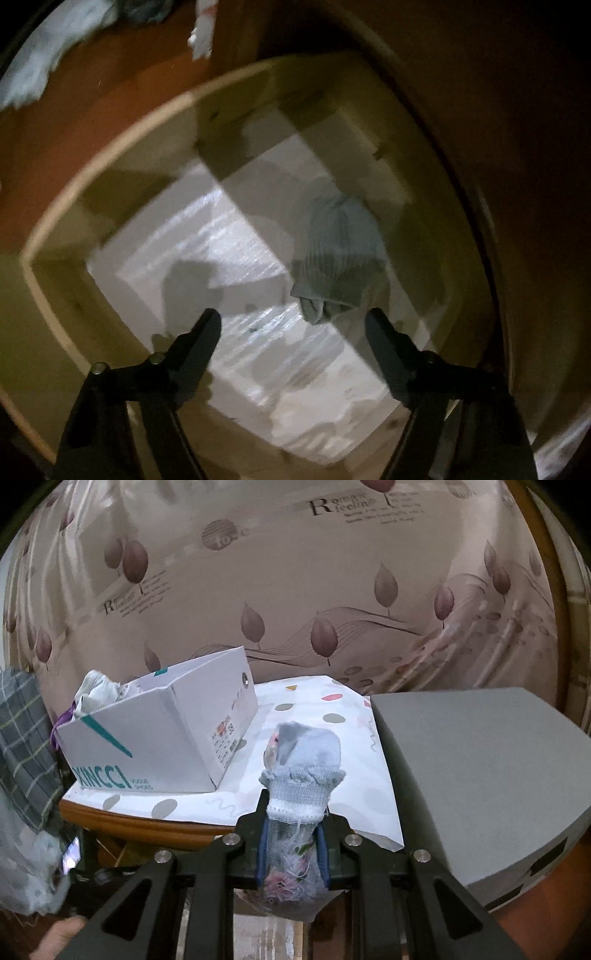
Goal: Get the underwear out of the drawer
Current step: 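Grasp the grey ribbed sock in the drawer with the left tool while the right tool holds the bundle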
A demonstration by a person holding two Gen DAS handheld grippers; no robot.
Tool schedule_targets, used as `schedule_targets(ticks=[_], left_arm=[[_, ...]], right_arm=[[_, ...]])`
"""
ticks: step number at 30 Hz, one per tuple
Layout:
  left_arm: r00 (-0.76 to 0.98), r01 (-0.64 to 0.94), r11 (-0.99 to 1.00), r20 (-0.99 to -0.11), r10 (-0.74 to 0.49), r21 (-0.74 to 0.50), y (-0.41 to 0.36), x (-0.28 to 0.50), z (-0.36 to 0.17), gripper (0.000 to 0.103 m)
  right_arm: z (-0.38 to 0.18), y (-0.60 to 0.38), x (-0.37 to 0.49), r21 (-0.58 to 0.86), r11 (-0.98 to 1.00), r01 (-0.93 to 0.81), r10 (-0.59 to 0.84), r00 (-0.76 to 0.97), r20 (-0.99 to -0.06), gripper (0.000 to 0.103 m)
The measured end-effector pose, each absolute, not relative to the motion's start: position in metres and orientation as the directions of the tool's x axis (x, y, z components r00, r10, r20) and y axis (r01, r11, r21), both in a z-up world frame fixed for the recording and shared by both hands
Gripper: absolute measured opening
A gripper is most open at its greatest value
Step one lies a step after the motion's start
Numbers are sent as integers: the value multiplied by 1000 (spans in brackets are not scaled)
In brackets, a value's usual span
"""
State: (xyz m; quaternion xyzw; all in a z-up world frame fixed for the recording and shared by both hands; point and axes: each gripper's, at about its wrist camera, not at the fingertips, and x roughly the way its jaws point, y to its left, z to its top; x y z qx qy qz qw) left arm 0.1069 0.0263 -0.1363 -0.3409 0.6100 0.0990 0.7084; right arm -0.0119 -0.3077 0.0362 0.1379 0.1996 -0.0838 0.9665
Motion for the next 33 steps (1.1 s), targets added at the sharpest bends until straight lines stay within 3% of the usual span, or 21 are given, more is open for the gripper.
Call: schedule_targets(ticks=[20, 22, 23, 25, 33], left_arm=[[226, -620, 696, -932, -283, -362, 17, 140, -172, 63], [228, -613, 707, -936, -269, -352, 16, 139, -169, 55], [242, -607, 699, -926, -291, -378, 15, 139, -170, 37], [233, -603, 699, -923, -306, -384, 13, 140, -171, 29], [111, -554, 784, -958, -264, -280, 24, 140, -159, 23]], right_arm=[[46, -309, -17, 204, 959, 197, -112, 924, -366, 21], [46, -310, -16, 204, 959, 197, -111, 923, -368, 21], [46, -310, -16, 209, 958, 196, -109, 923, -369, 21], [46, -311, -15, 219, 957, 189, -98, 924, -369, 21], [46, -310, -15, 213, 961, 174, -84, 924, -373, 21]])
